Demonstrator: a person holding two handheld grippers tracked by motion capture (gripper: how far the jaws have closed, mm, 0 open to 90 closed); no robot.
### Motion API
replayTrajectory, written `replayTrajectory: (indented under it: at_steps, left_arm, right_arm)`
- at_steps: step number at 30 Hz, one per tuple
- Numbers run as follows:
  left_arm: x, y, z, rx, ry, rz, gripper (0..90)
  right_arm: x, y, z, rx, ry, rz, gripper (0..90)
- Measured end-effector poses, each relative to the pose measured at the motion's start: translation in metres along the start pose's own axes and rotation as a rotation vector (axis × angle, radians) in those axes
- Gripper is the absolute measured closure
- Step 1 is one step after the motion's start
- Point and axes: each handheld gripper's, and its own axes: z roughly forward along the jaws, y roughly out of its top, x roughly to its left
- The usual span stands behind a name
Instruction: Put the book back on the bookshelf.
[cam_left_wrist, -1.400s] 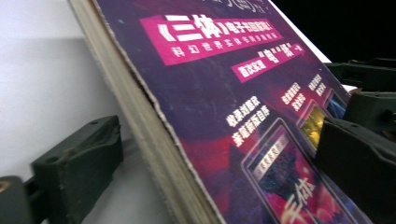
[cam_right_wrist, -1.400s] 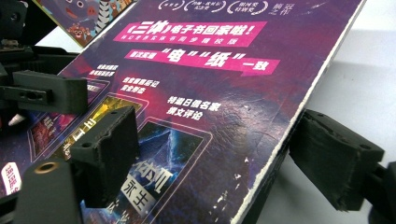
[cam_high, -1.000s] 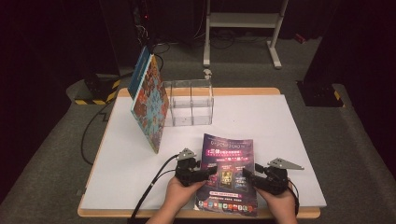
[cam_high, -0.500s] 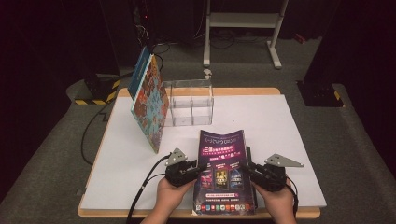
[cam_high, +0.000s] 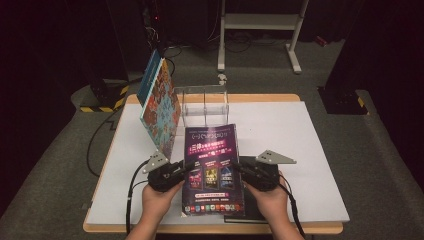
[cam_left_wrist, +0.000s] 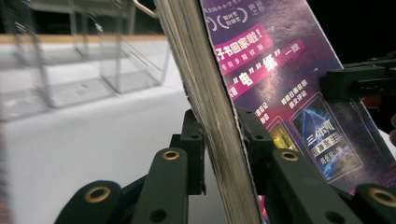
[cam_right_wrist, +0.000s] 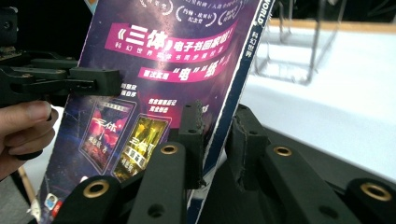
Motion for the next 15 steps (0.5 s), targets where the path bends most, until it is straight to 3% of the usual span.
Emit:
replayTrajectory:
  at_steps: [9, 15]
  left_arm:
    - [0.029, 0.015, -0.013, -0.07, 0.115, 0.05, 78.5]
    - [0.036, 0.027, -0.011, -0.14, 0.176, 0.101, 80.1]
  right_arm:
    - [0.018, 0.024, 0.041, -0.036, 0.018, -0.028, 79.7]
    - [0.019, 0.036, 0.059, -0.067, -0.001, -0.039, 81.9]
